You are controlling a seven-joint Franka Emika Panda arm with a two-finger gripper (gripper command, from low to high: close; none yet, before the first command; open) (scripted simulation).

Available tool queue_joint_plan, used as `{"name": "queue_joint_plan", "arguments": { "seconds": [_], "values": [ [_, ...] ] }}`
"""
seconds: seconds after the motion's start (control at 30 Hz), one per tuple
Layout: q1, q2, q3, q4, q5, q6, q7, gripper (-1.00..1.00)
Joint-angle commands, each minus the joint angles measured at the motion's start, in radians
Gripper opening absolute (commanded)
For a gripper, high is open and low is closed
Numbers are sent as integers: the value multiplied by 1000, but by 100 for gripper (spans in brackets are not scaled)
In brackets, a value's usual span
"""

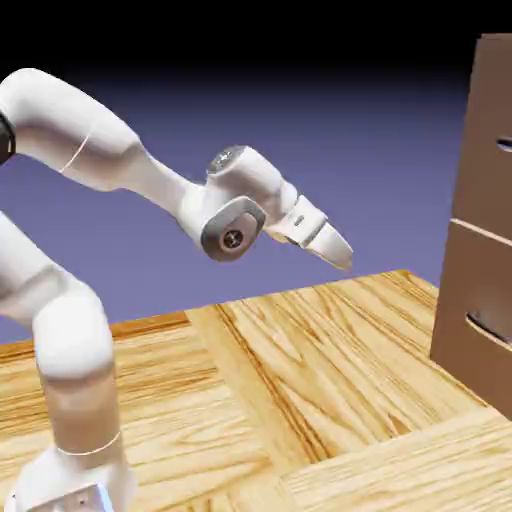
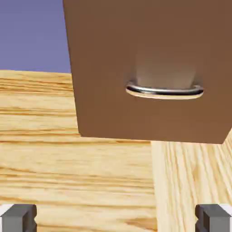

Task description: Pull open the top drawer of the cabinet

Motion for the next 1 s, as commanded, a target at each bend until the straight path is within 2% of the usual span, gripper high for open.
{"name": "queue_joint_plan", "arguments": {
  "seconds": [0.0, 0.97],
  "values": [
    [-36, -16, 18, 17, 44, -13, 9, 0],
    [-1081, -479, 546, 512, 1305, -398, 276, 0]
  ]
}}
